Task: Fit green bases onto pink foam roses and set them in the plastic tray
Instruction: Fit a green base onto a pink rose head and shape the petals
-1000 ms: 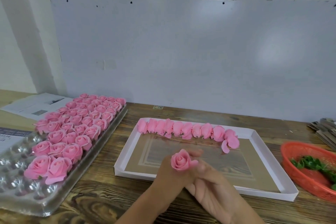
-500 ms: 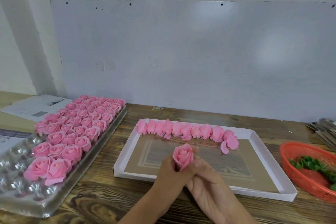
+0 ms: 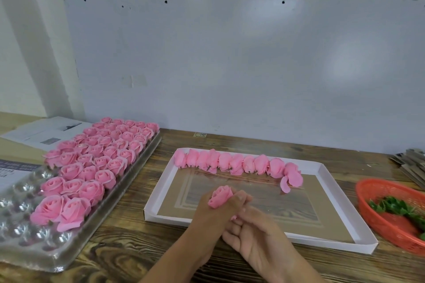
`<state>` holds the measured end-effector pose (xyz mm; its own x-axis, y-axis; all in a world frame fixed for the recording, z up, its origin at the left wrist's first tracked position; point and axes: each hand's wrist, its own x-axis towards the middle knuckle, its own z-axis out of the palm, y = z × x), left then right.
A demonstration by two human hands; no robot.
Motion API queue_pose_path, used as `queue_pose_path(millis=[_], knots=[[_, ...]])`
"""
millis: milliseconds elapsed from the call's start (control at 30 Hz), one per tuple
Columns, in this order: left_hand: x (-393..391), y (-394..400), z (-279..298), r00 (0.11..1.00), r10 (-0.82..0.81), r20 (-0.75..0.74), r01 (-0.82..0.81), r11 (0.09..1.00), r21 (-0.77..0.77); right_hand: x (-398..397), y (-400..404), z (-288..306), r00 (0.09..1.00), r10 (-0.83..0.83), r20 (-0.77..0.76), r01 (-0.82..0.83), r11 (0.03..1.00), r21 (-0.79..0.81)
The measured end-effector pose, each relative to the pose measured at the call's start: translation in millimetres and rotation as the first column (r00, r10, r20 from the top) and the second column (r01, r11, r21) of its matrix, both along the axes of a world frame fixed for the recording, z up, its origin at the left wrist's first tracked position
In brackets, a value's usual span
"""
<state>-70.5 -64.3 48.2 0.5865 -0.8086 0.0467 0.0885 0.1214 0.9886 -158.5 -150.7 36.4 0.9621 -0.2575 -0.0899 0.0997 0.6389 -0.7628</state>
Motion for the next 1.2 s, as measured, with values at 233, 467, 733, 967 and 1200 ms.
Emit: queue_pose_path(millis=[233, 467, 733, 967, 1200], knots=[[3.3, 2.7, -2.2, 0.996, -0.037, -0.083, 0.030, 0.996, -0.086, 0.2, 3.1, 1.0, 0.990, 0.049, -0.136, -0.049, 0.999, 0.004], [6.7, 0.8, -5.6, 0.995, -0.012, -0.099, 0.002, 0.995, -0.104, 0.8, 6.5, 6.1, 0.989, 0.014, -0.149, -0.019, 0.999, -0.030], [8.1, 5.3, -4.1, 0.998, -0.031, 0.059, 0.038, 0.992, -0.118, 2.5, 3.1, 4.2, 0.982, -0.136, -0.128, 0.134, 0.991, -0.027], [22.7, 14.6, -8.4, 0.960, -0.035, 0.279, 0.070, 0.991, -0.116, -5.2, -7.8, 9.0, 0.970, -0.148, -0.190, 0.126, 0.984, -0.124], [23.7, 17.4, -12.4, 0.947, 0.019, 0.319, 0.009, 0.996, -0.086, -8.4, -13.6, 10.7, 0.953, -0.212, -0.217, 0.115, 0.915, -0.386]])
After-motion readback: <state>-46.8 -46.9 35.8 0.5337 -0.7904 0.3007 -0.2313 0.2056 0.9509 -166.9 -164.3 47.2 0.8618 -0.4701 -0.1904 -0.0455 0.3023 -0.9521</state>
